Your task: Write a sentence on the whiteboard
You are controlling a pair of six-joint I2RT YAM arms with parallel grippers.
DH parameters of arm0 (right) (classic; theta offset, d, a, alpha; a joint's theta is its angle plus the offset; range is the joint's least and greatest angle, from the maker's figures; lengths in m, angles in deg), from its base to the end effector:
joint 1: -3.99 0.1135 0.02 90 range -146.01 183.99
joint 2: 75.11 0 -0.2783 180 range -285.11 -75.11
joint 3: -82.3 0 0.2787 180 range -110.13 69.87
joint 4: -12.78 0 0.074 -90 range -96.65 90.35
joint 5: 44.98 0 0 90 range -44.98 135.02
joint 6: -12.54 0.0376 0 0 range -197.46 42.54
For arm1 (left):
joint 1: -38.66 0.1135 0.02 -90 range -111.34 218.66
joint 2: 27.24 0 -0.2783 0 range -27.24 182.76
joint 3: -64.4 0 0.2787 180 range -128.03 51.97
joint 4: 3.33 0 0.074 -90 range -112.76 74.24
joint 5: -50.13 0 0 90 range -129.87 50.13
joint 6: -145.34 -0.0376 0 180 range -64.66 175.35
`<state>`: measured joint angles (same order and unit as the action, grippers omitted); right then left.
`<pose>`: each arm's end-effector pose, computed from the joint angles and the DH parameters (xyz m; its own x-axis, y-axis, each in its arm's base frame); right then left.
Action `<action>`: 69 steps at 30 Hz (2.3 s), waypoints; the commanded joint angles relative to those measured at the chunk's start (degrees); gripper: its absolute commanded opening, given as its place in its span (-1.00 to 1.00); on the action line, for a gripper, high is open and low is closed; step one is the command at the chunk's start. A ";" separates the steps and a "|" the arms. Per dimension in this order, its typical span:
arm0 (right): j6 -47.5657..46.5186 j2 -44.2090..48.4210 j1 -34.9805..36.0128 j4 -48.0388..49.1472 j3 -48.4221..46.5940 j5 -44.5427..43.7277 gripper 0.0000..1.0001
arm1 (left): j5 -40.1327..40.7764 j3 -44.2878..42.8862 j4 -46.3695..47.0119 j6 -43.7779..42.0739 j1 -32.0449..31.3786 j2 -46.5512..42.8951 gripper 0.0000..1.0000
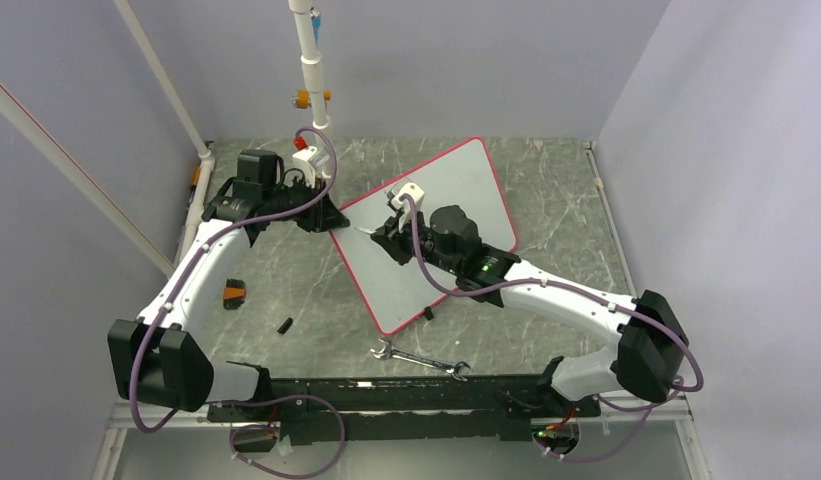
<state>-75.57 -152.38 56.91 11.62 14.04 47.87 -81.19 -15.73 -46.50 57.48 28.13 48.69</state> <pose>0.2058 0.2754 0.3216 -0.1337 -0.1222 -0.9835 -0.8224 0.5675 0.0412 0.3000 -0.0810 0.3396 -0.6419 0.0908 -0.7614 0.6184 0.6484 -0.4440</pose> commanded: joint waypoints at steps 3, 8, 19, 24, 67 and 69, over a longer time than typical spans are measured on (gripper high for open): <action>0.05 -1.54 0.42 2.41 -3.47 -1.32 -1.00 | 8.88 0.75 1.39 -7.15 -0.20 -1.93 -1.00; 0.16 -2.44 0.55 2.18 -3.78 -1.35 -1.00 | 8.97 0.78 1.34 -7.24 -0.35 -2.09 -1.00; 0.57 -2.97 1.21 2.03 -2.76 -0.79 -1.00 | 8.96 0.80 1.26 -7.23 -0.41 -2.15 -1.00; 0.64 -2.83 1.69 1.92 -2.12 -0.25 -1.00 | 8.97 0.73 1.22 -7.24 -0.46 -2.13 -1.00; 0.34 1.60 2.51 -3.65 5.81 -5.58 -1.00 | 9.41 0.85 1.13 -7.40 -0.55 -2.15 -1.00; 0.36 1.65 2.61 -3.47 5.91 -4.33 -1.00 | 9.42 0.82 1.06 -7.43 -0.51 -2.03 -1.00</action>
<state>-75.35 -151.05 59.69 10.33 18.84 41.60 -79.60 -14.84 -46.52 56.45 27.74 47.90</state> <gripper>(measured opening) 0.150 0.192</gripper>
